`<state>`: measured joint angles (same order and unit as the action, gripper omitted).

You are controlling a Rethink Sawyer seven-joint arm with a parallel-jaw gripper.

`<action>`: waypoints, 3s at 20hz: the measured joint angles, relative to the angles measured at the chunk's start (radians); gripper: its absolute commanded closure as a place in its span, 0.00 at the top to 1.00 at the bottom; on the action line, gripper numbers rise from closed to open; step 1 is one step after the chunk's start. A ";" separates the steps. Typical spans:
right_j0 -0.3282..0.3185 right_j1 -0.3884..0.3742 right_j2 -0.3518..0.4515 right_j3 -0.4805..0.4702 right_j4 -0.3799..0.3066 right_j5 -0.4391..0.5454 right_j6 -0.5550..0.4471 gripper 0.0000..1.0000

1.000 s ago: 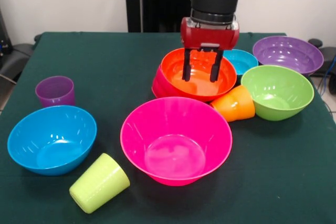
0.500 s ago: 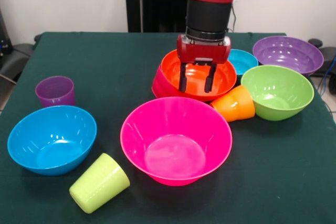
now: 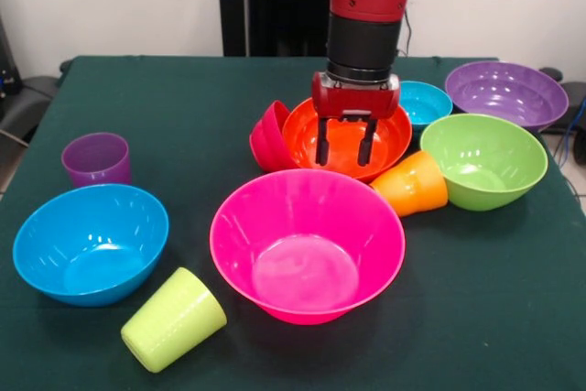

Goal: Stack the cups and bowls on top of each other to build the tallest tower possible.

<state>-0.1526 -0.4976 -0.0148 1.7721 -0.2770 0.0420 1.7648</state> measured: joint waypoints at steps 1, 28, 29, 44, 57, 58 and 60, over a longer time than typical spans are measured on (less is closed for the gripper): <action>0.001 0.002 -0.001 0.002 0.000 -0.003 0.000 1.00; 0.025 0.062 -0.040 0.005 0.001 -0.051 0.025 1.00; 0.025 0.068 -0.040 0.005 0.001 -0.055 0.025 1.00; 0.023 0.025 -0.040 0.005 0.000 -0.056 0.025 1.00; 0.018 -0.039 -0.036 0.006 0.000 -0.056 0.025 1.00; 0.014 -0.052 -0.034 0.006 0.000 -0.053 0.025 1.00; 0.008 -0.075 -0.030 0.006 0.000 -0.041 0.025 1.00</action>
<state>-0.1448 -0.5723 -0.0447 1.7783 -0.2768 0.0014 1.7897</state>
